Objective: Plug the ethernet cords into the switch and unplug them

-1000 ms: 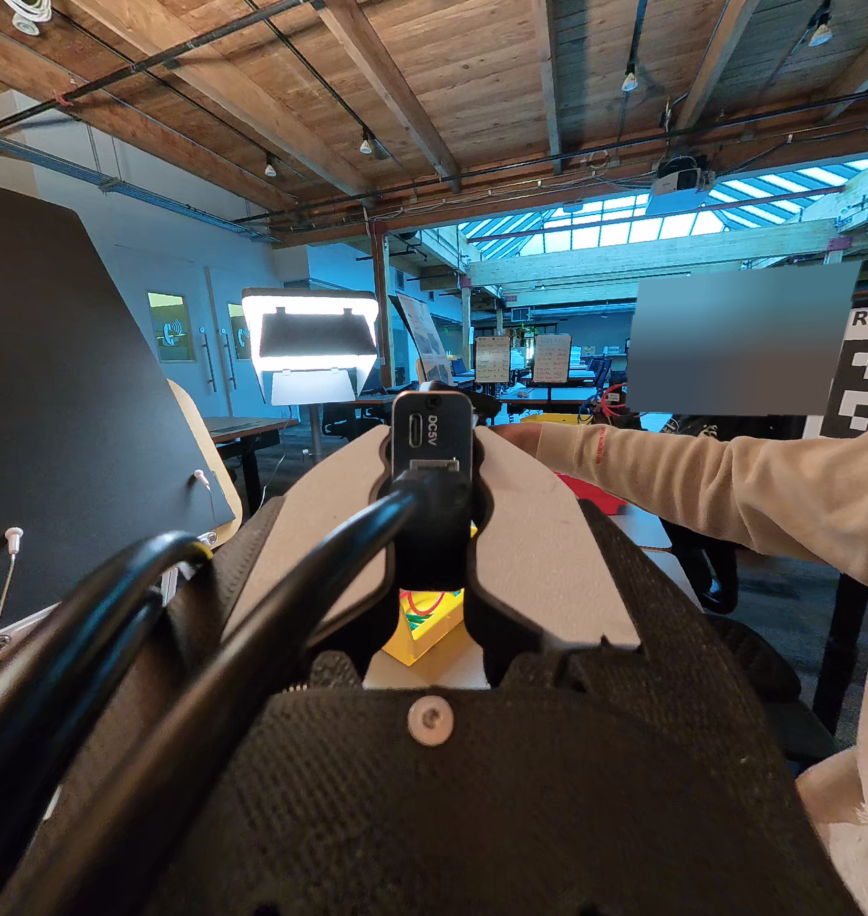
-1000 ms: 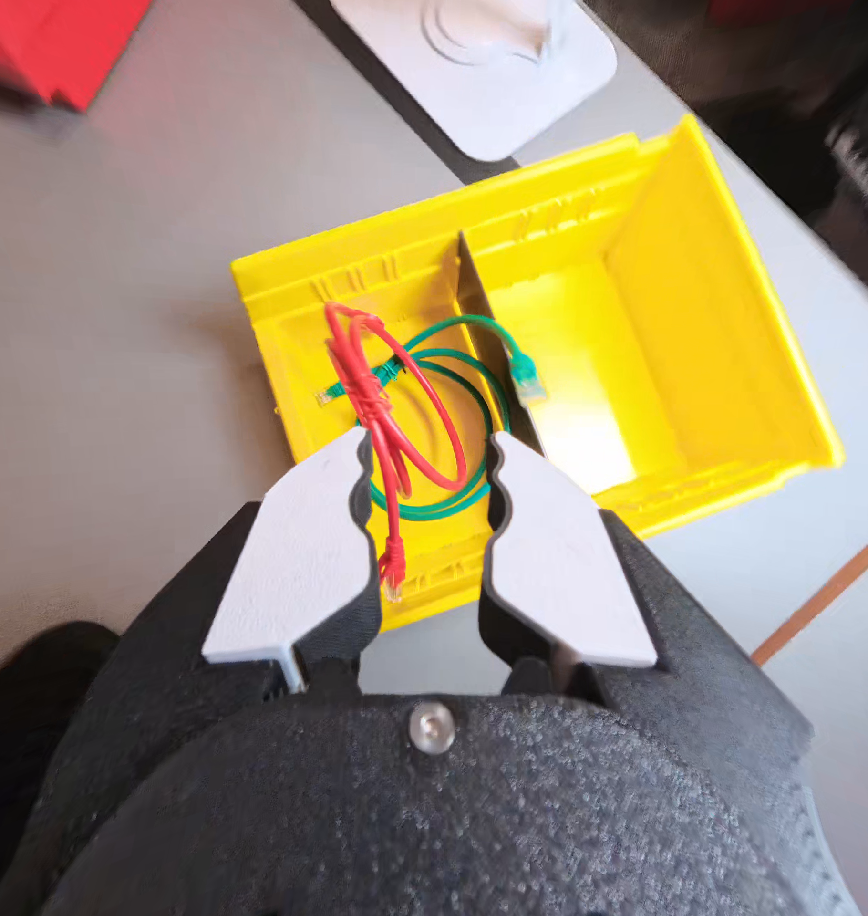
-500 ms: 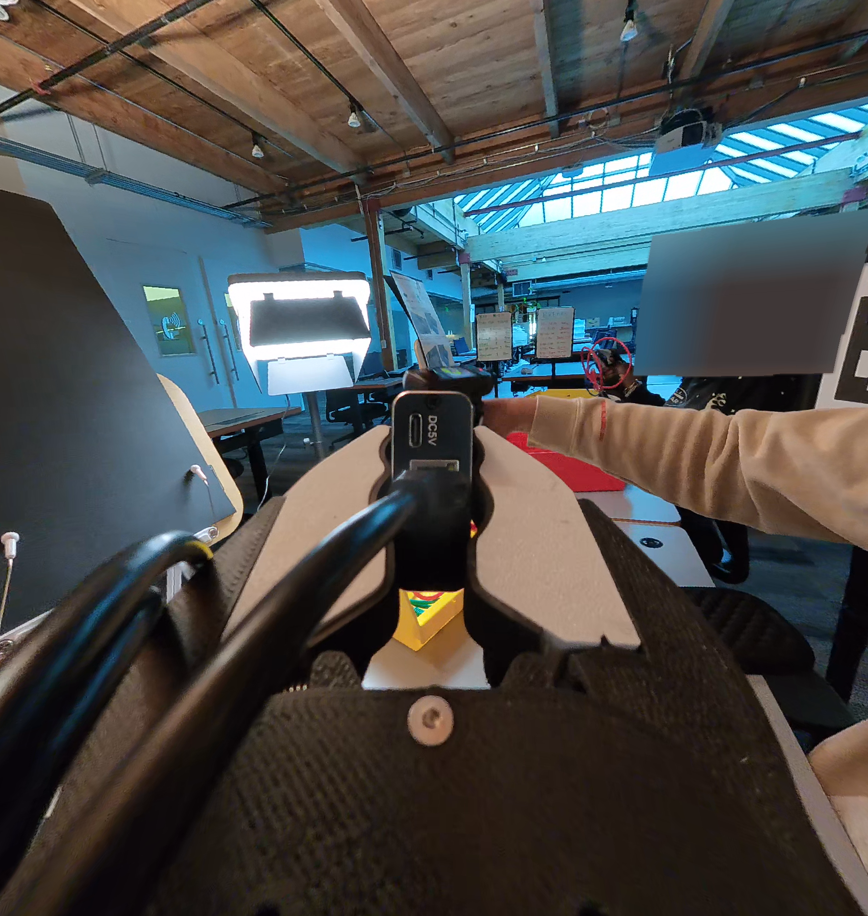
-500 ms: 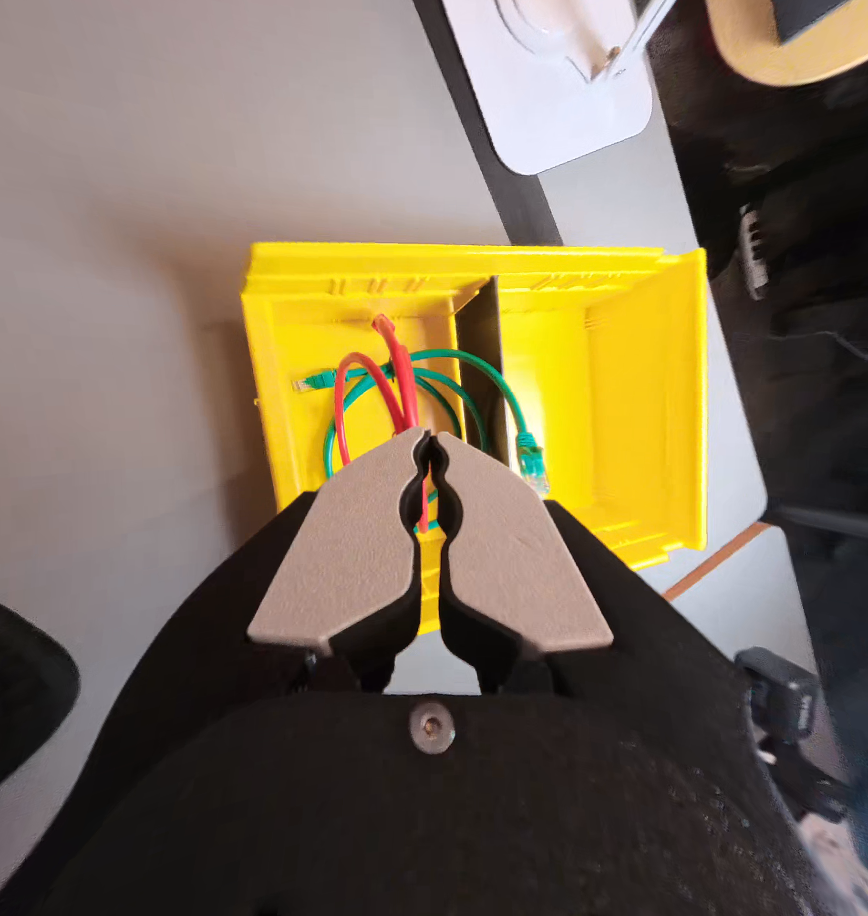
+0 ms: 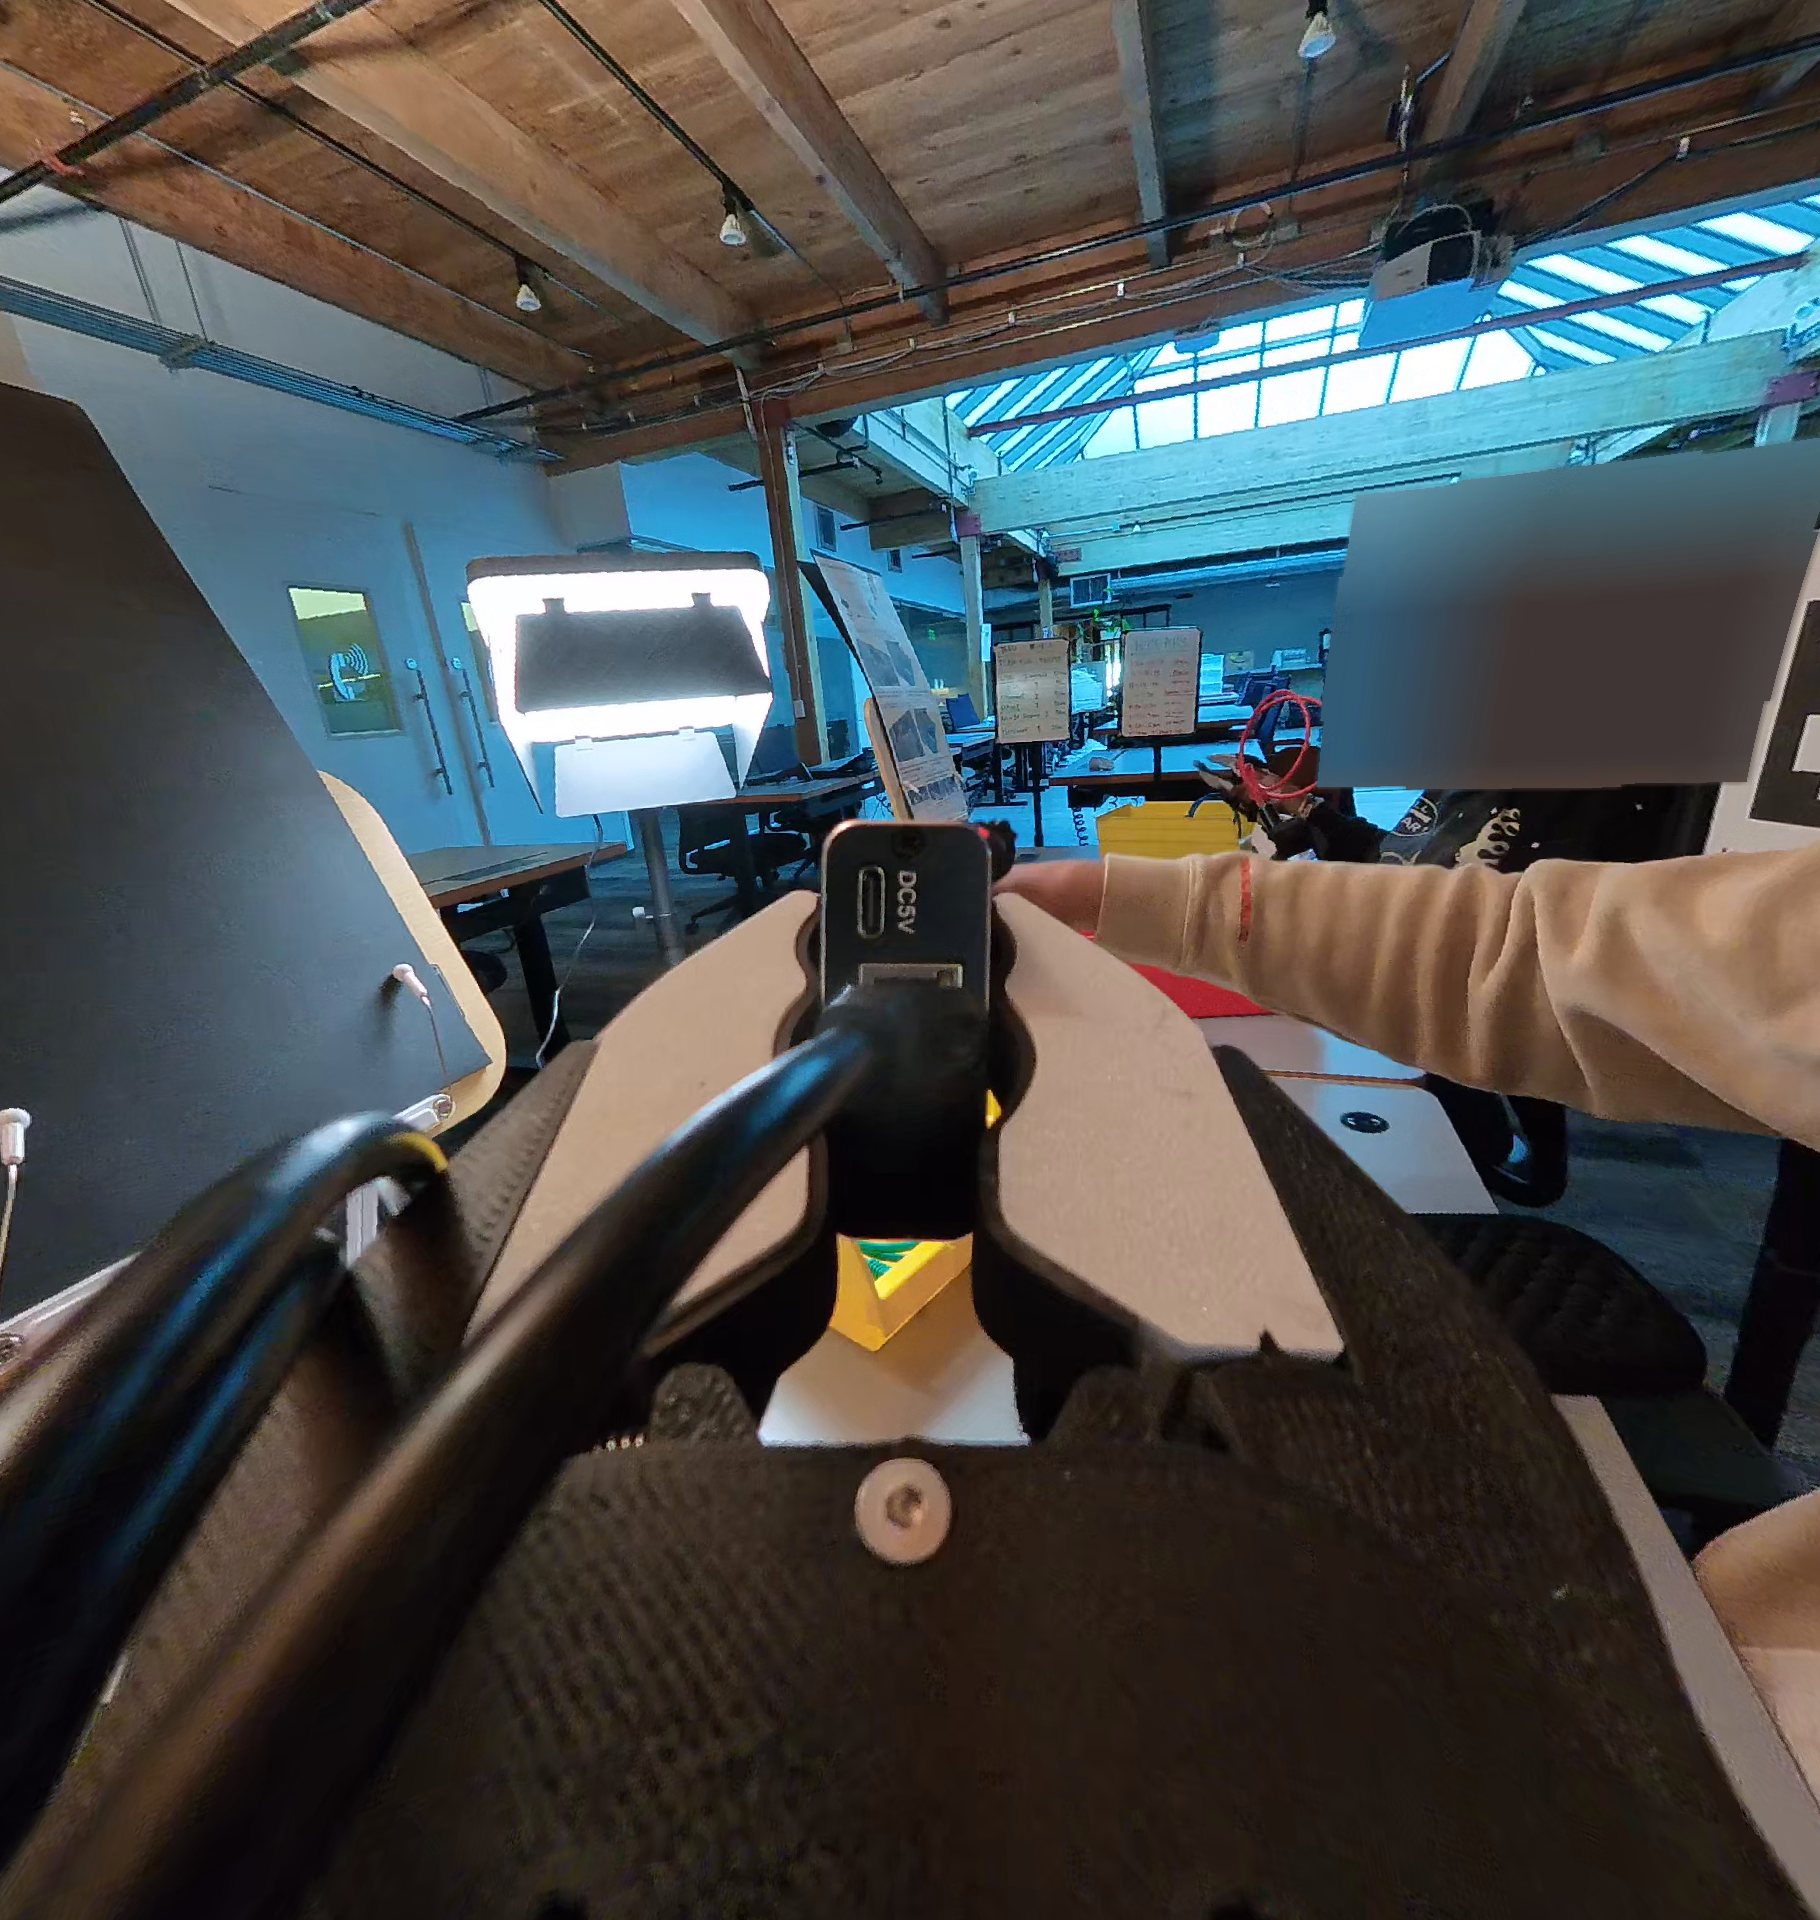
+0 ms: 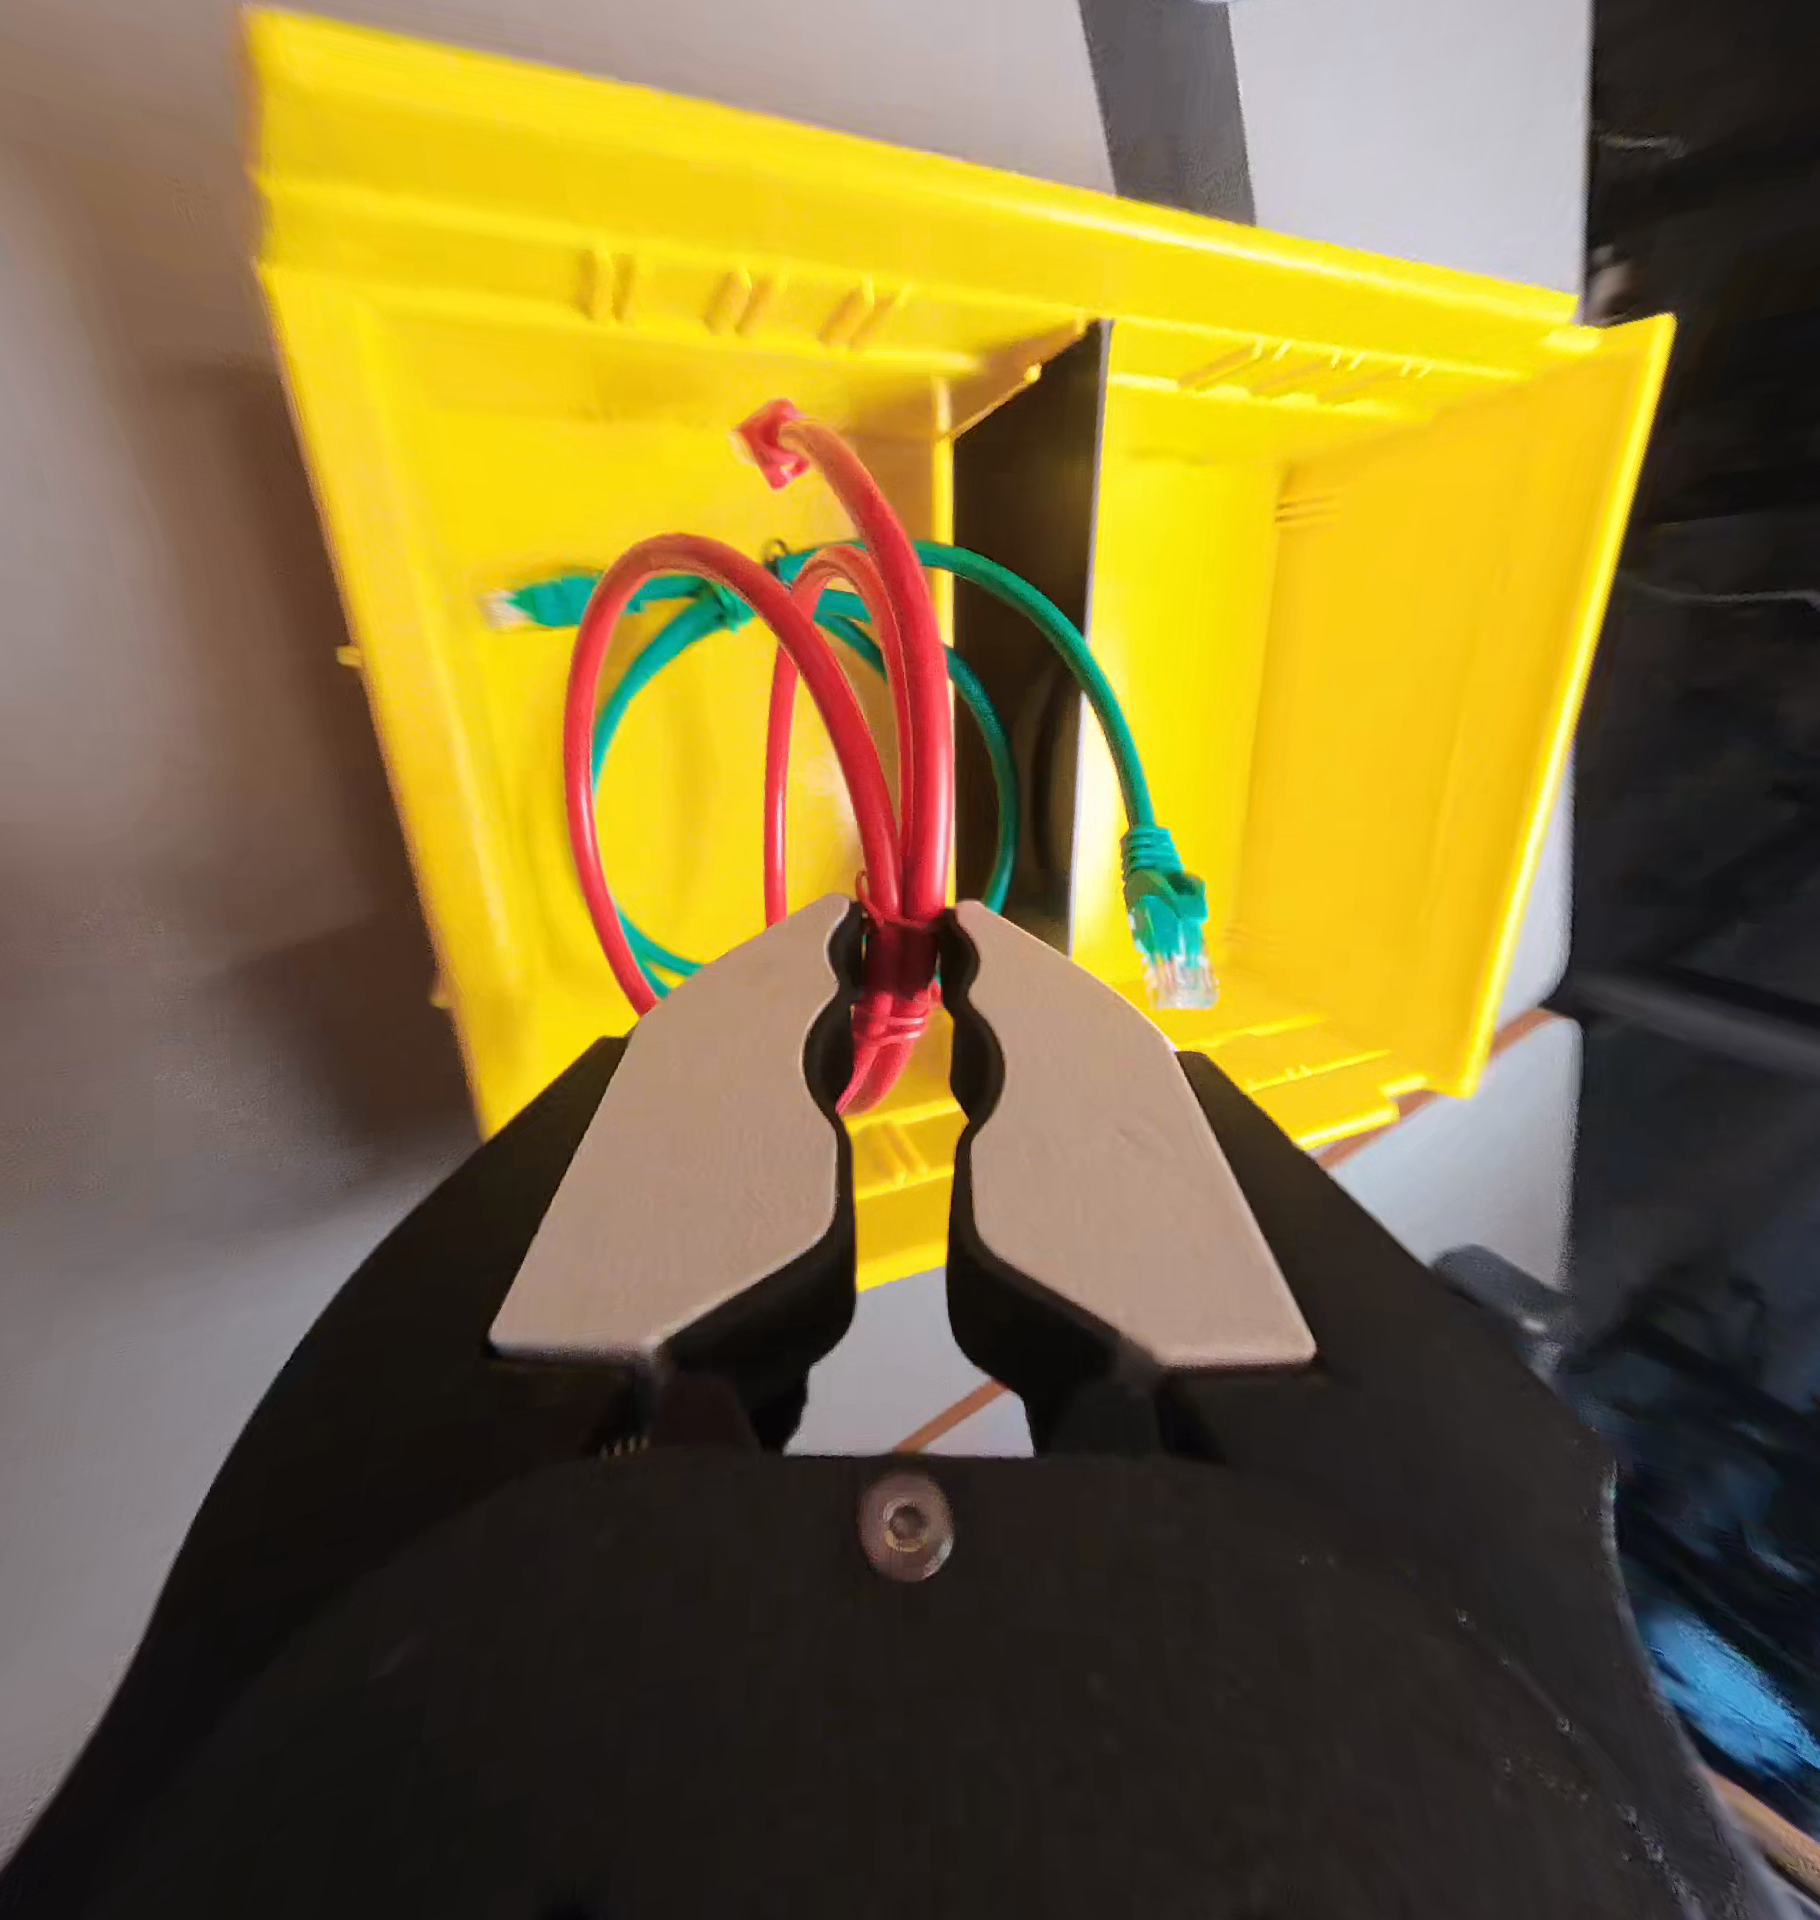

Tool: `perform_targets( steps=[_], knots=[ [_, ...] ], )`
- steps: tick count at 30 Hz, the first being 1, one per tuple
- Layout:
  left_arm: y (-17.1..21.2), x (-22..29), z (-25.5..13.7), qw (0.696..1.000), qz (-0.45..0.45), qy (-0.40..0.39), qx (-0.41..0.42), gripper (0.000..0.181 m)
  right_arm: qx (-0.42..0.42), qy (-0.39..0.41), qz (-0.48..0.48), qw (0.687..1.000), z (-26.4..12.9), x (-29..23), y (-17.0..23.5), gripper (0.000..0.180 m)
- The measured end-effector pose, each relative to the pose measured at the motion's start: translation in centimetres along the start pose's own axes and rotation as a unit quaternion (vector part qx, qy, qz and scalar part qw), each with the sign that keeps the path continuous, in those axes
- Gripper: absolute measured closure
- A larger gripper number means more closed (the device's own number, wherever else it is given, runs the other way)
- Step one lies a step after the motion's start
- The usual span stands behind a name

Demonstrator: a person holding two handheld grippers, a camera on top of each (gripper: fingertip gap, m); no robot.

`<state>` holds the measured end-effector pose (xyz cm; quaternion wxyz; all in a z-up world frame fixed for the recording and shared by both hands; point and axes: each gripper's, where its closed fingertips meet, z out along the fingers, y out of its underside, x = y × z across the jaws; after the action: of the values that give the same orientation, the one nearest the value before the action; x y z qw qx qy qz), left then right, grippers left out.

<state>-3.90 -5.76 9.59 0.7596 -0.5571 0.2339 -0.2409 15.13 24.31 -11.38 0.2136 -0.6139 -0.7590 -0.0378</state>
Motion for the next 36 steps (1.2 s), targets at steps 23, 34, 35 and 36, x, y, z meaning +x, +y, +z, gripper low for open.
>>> perform_targets(
  steps=[23,34,35,36],
  knots=[
    [4.8,0.4,2.0,0.992,-0.086,0.054,-0.072,0.154,0.398,0.015,0.060,0.915,-12.2,-3.2,-14.0,0.140],
    [15.9,3.3,2.9,0.933,-0.087,0.098,-0.336,0.154,0.478,-0.133,-0.041,0.867,-16.3,-17.3,-26.5,0.141],
    [16.7,3.6,2.9,0.926,-0.083,0.101,-0.354,0.154,0.466,-0.143,-0.047,0.872,-15.5,-17.9,-27.0,0.142],
    [17.4,3.9,2.9,0.920,-0.078,0.105,-0.369,0.155,0.448,-0.160,-0.052,0.878,-14.7,-18.5,-27.4,0.145]
  ],
)
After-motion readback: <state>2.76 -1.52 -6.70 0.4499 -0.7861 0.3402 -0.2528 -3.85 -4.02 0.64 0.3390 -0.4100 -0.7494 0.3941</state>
